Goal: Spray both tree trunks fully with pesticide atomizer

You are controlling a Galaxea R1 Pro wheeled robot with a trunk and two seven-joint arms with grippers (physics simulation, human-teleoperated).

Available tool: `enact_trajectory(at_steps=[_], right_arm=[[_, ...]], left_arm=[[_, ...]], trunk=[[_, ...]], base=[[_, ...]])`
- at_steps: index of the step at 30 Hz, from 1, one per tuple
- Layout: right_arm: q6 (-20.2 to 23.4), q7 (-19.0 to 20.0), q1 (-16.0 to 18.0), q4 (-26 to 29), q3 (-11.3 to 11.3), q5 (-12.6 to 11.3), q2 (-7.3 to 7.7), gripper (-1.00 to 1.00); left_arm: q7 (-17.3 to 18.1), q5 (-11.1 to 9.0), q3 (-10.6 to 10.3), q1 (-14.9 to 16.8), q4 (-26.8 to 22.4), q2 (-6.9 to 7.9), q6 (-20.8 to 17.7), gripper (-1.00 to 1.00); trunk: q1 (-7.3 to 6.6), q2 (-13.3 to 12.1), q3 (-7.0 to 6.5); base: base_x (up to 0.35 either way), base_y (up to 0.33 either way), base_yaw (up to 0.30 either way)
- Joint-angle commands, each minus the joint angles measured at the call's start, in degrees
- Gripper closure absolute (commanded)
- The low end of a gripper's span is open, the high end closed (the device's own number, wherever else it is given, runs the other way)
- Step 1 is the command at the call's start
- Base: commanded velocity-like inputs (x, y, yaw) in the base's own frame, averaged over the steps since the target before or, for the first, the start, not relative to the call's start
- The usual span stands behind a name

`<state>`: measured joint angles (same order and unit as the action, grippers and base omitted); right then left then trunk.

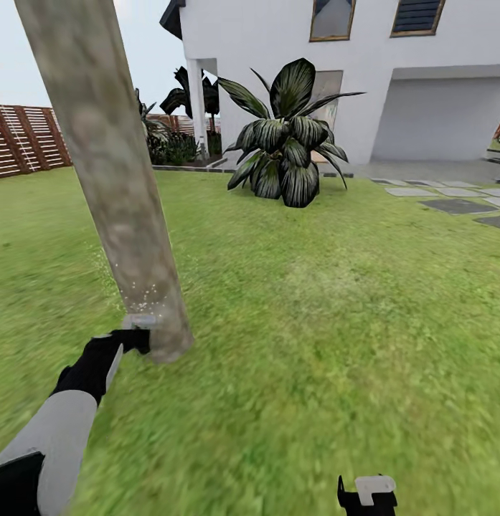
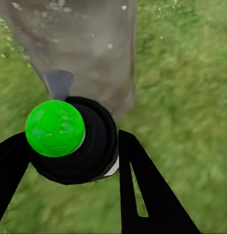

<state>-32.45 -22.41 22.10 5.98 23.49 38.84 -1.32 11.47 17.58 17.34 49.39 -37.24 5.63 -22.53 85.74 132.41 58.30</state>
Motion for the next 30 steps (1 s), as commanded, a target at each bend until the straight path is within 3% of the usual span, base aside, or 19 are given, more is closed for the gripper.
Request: enact_trajectory(at_steps=[1,2,4,6,8,10,14,19,21,25,30], right_arm=[[0.00,0.00,-0.01,0.00,-0.02,0.01,0.00,-1.00],[0.01,0.00,-0.03,0.00,-0.02,0.01,0.00,-1.00],[0.02,0.00,0.00,0.00,-0.02,0.01,0.00,-1.00],[0.02,0.00,0.00,0.00,-0.02,0.01,0.00,-1.00],[0.02,0.00,0.00,0.00,-0.02,0.01,0.00,-1.00],[0.02,0.00,0.01,0.00,-0.02,0.01,0.00,-1.00],[0.02,0.00,0.00,0.00,-0.02,0.01,0.00,-1.00],[-0.01,0.00,-0.02,0.00,-0.02,0.01,0.00,-1.00],[0.02,0.00,-0.02,0.00,-0.02,0.01,0.00,-1.00],[0.02,0.00,-0.02,0.00,-0.02,0.01,0.00,-1.00],[0.02,0.00,-0.02,0.00,-0.02,0.01,0.06,-1.00]], left_arm=[[0.31,-0.13,0.03,0.05,0.03,1.89,-0.03,1.00],[0.40,-0.14,0.00,0.07,0.02,2.54,-0.09,1.00],[0.38,-0.10,-0.19,0.36,-0.11,2.38,-0.13,1.00],[0.27,-0.04,-0.27,2.32,-0.06,0.78,-0.67,1.00],[0.43,-0.07,-0.39,3.12,-0.10,0.06,-2.56,1.00],[0.69,-0.10,-0.13,3.92,-0.40,0.72,-3.63,1.00],[0.70,-0.17,0.01,4.69,-0.95,3.62,-3.96,1.00],[0.66,-0.09,-0.51,5.09,-0.97,1.98,-4.72,1.00],[0.66,-0.09,-0.53,7.51,-0.99,1.31,-5.04,1.00],[0.74,0.04,-0.56,11.72,-1.07,1.87,-11.23,1.00],[1.24,0.08,-0.65,11.38,-3.89,2.17,-12.06,1.00]], trunk=[[0.00,0.00,0.00],[0.00,0.00,0.00],[0.00,0.00,0.00],[0.00,0.00,0.00],[0.00,0.00,0.00],[0.00,0.00,0.00],[0.00,0.00,0.00],[0.00,0.00,0.00],[0.00,0.00,0.00],[0.00,0.00,0.00],[0.00,0.00,0.00]], base=[[0.000,0.000,0.000],[0.000,0.000,0.000],[0.000,0.000,0.000],[0.000,0.000,0.000],[0.000,0.000,0.007],[0.000,0.000,0.176],[0.000,0.000,0.267],[0.000,0.000,0.205],[0.000,0.000,0.018],[0.000,0.000,0.003],[0.000,-0.023,0.000]])
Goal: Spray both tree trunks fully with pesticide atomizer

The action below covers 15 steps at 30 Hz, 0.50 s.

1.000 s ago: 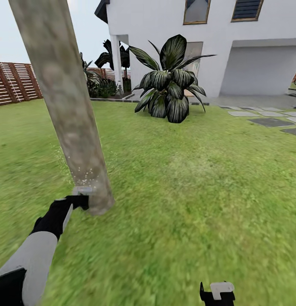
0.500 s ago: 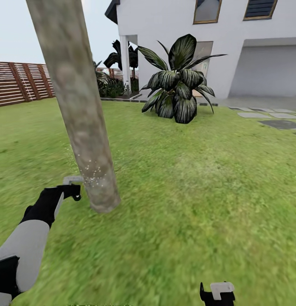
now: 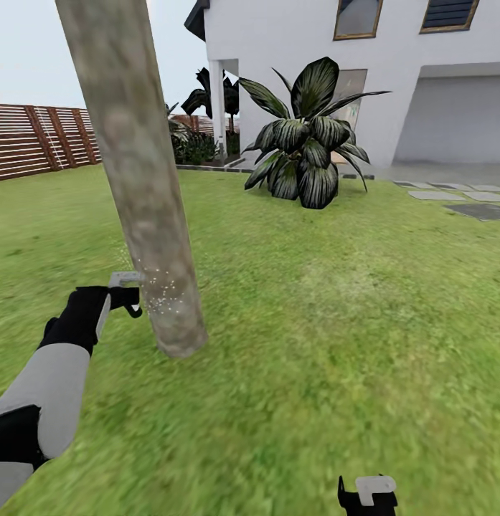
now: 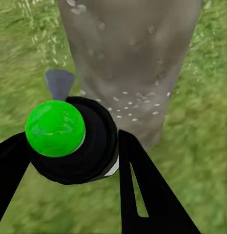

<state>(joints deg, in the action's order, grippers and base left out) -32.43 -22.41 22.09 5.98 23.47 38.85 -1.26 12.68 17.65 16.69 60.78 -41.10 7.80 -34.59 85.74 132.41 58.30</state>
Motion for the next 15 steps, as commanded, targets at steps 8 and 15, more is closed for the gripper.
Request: enact_trajectory(at_steps=[8,15], right_arm=[[0.00,0.00,-0.01,0.00,-0.01,0.00,-0.03,-1.00],[-0.02,0.00,0.00,0.00,-0.01,0.00,-0.06,-1.00]], left_arm=[[0.33,0.16,0.01,0.01,-0.90,0.02,-0.12,1.00],[0.25,0.28,0.03,0.04,-1.00,0.02,-0.12,1.00]], trunk=[[0.00,0.00,0.00],[0.00,0.00,0.00]], base=[[0.000,-0.252,0.000],[0.000,-0.274,0.000]])
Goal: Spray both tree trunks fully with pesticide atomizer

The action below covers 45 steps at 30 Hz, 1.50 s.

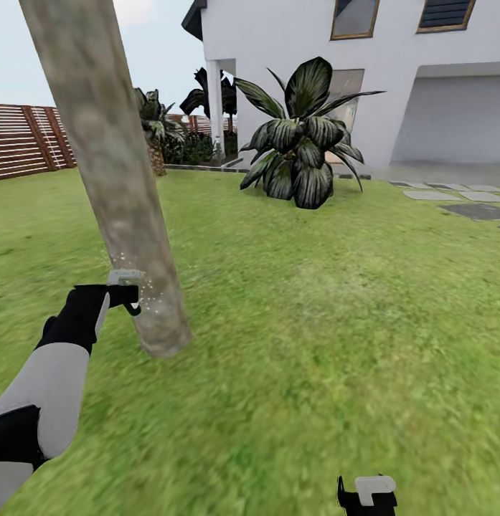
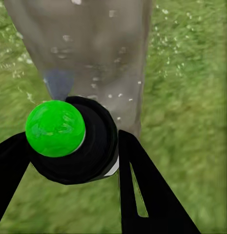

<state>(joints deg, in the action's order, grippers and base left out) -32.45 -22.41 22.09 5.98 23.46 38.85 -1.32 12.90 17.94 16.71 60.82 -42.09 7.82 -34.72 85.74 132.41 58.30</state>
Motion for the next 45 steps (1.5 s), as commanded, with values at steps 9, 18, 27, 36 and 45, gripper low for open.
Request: enact_trajectory(at_steps=[9,18,27,36,45], right_arm=[[-0.03,0.00,0.00,0.00,-0.07,0.00,0.00,-1.00],[-0.04,0.00,-0.02,0.00,-0.02,0.00,0.00,-1.00],[0.00,0.00,0.01,0.00,0.00,0.00,0.00,-1.00],[0.02,0.00,0.01,0.00,-0.01,0.00,0.00,-1.00],[0.00,0.00,0.02,0.00,-0.09,0.00,0.00,-1.00]], left_arm=[[-0.21,0.14,0.48,0.02,-0.03,0.09,0.08,1.00],[-0.57,0.16,0.18,-0.18,-0.01,0.05,0.15,1.00],[-0.76,0.23,0.44,-0.35,0.07,0.49,0.19,1.00],[-3.11,0.16,0.64,-2.36,0.77,2.79,0.26,1.00],[-5.43,-0.26,0.64,-4.12,0.94,2.27,0.27,1.00]], trunk=[[0.00,0.00,0.00],[0.00,0.00,0.00],[0.00,0.00,0.00],[0.00,0.00,0.00],[0.00,0.00,0.00]], base=[[0.033,-0.275,0.013],[0.015,-0.275,0.154],[0.000,-0.275,0.001],[0.062,-0.275,0.003],[0.167,-0.244,0.237]])
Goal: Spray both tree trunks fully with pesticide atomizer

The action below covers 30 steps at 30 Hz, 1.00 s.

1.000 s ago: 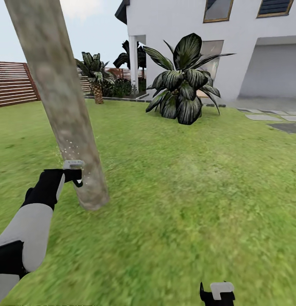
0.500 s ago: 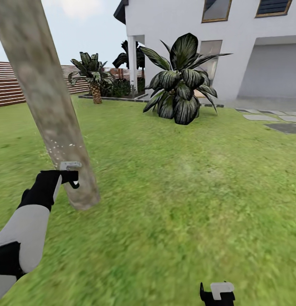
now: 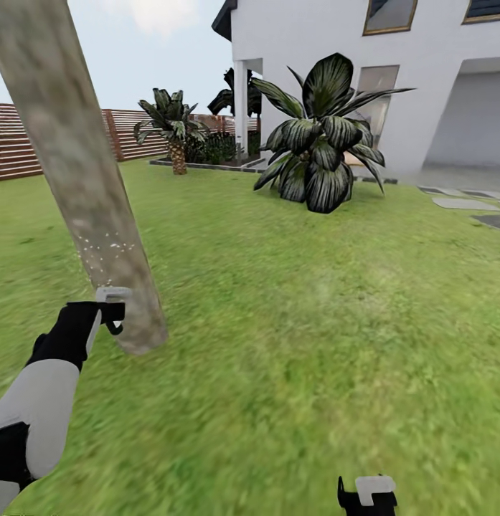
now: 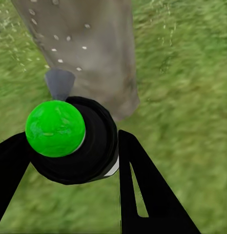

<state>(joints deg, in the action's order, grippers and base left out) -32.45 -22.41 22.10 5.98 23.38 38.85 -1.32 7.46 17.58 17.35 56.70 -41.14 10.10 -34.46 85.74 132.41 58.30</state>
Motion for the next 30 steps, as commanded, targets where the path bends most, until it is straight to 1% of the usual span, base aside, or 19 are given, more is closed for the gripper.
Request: enact_trajectory(at_steps=[1,6,9,11,13,15,18,19,20,21,23,24,25,27,30], right_arm=[[-0.02,0.00,0.00,0.00,0.00,0.00,0.00,-1.00],[-0.07,0.00,-0.04,0.00,0.00,0.00,0.00,-1.00],[-0.07,0.00,-0.04,0.00,0.00,0.00,0.00,-1.00],[-0.07,0.00,-0.02,0.00,0.00,0.00,0.00,-1.00],[-0.07,0.00,0.00,0.00,0.00,0.00,0.00,-1.00],[-0.07,0.00,-0.03,0.00,0.00,0.00,0.00,-1.00],[-0.07,0.00,-0.02,-0.01,0.00,0.00,0.00,-1.00],[-0.07,0.00,-0.02,-0.03,0.00,0.00,0.00,-1.00],[-0.07,0.00,-0.03,-0.06,0.00,0.00,0.00,-1.00],[-0.07,0.00,-0.02,-0.08,0.00,0.02,0.00,-1.00],[-0.07,0.00,0.00,-0.09,0.00,0.04,0.00,-1.00],[-0.07,0.00,0.00,-0.09,0.00,0.03,0.00,-1.00],[-0.07,0.00,-0.03,-0.09,0.00,0.06,0.00,-1.00],[-0.07,0.00,-0.02,-0.09,0.00,0.06,0.00,-1.00],[-0.07,0.00,0.00,-0.14,0.01,0.05,0.00,-1.00]], left_arm=[[0.01,0.00,0.03,0.00,0.00,-0.14,0.01,1.00],[0.01,-0.09,0.13,-0.01,0.11,-0.42,0.01,1.00],[-0.01,-0.04,0.14,-0.12,0.24,-0.43,0.07,1.00],[-0.06,-0.12,0.14,-1.75,0.27,-0.51,0.43,1.00],[-0.07,-0.11,0.14,-2.58,0.25,-0.85,0.56,1.00],[-0.14,-0.02,0.14,-4.32,-0.25,-1.23,0.68,1.00],[-0.21,0.06,0.14,-6.03,-0.36,-1.30,0.78,1.00],[-0.49,0.03,0.14,-6.55,-0.48,-1.31,0.85,1.00],[-1.52,0.05,0.18,-6.92,-0.49,-1.31,0.91,1.00],[-2.73,0.07,0.75,-7.16,-0.11,-1.31,1.35,1.00],[-3.68,-0.07,4.02,-8.59,0.15,-1.34,4.12,1.00],[-3.82,-0.08,5.09,-9.11,0.35,-1.64,5.89,1.00],[-3.95,0.11,5.79,-9.44,0.96,-2.45,7.48,1.00],[-4.01,0.18,6.18,-9.87,1.52,-3.04,8.38,1.00],[-4.03,-0.02,6.47,-10.94,1.66,-3.22,8.69,1.00]], trunk=[[0.00,0.00,0.00],[0.00,0.00,0.00],[0.00,0.00,0.00],[0.00,0.00,0.00],[0.00,0.00,0.00],[0.00,0.00,0.00],[0.00,0.00,0.00],[0.00,0.00,0.00],[0.00,0.00,0.00],[0.00,0.00,0.00],[0.00,0.00,0.00],[0.00,0.00,0.00],[0.00,0.00,0.00],[0.00,0.00,0.00],[0.00,0.00,0.00]], base=[[0.234,-0.184,0.277],[0.266,-0.160,0.274],[0.287,-0.132,0.106],[0.288,-0.133,0.011],[0.282,-0.152,0.003],[0.198,-0.198,0.022],[0.031,-0.264,0.206],[0.007,-0.272,0.261],[0.003,-0.274,0.271],[0.001,-0.274,0.275],[0.016,-0.275,0.277],[0.070,-0.275,0.278],[0.122,-0.265,0.222],[0.181,-0.236,0.071],[0.208,-0.220,0.019]])
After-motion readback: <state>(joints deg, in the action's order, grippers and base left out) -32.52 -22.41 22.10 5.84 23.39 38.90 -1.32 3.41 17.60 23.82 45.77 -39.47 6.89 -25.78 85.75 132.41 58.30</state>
